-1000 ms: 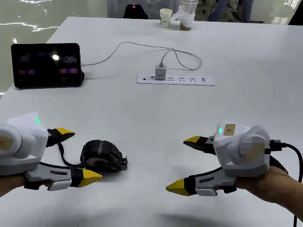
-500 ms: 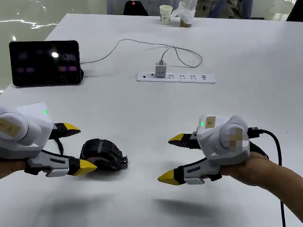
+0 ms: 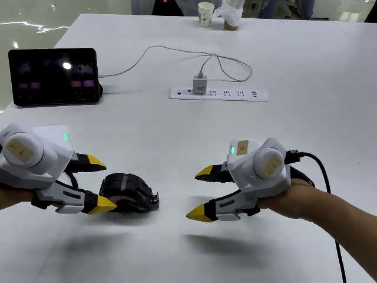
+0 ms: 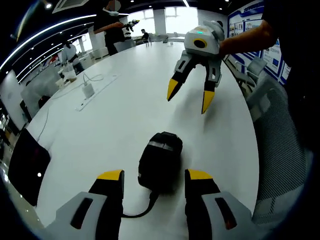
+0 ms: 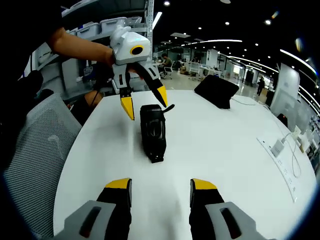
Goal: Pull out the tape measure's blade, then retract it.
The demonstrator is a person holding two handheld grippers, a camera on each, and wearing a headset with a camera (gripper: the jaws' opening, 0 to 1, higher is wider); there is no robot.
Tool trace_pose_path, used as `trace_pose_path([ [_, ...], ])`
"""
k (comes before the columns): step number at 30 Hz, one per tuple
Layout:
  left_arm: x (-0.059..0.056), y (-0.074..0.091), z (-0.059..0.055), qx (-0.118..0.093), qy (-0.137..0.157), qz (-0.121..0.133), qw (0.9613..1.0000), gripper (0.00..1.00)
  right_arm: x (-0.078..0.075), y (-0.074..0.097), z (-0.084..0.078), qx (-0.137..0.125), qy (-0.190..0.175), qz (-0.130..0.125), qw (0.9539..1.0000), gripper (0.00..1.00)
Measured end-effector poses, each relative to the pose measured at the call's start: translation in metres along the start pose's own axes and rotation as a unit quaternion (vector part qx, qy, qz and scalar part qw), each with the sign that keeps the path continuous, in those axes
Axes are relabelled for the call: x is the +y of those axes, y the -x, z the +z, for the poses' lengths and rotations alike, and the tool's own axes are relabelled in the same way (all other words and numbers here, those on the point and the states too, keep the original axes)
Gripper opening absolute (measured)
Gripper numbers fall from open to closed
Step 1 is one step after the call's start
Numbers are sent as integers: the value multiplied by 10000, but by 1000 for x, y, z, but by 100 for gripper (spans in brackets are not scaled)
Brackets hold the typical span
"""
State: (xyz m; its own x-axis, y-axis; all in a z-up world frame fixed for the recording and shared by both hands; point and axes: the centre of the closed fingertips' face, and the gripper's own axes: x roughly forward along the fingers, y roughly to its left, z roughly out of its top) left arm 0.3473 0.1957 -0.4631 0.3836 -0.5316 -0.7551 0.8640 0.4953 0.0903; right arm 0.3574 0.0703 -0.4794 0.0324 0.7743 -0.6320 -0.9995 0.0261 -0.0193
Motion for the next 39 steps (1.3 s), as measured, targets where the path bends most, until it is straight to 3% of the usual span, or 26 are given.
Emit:
trace_pose_path([
  [26, 0, -13, -10, 383, -321, -512, 9974, 34, 3, -48, 12, 27, 378, 591, 9975, 30],
  [39, -5, -21, -13, 490, -612, -697, 9945, 26, 8, -66, 11, 235, 703, 838, 9937, 21],
])
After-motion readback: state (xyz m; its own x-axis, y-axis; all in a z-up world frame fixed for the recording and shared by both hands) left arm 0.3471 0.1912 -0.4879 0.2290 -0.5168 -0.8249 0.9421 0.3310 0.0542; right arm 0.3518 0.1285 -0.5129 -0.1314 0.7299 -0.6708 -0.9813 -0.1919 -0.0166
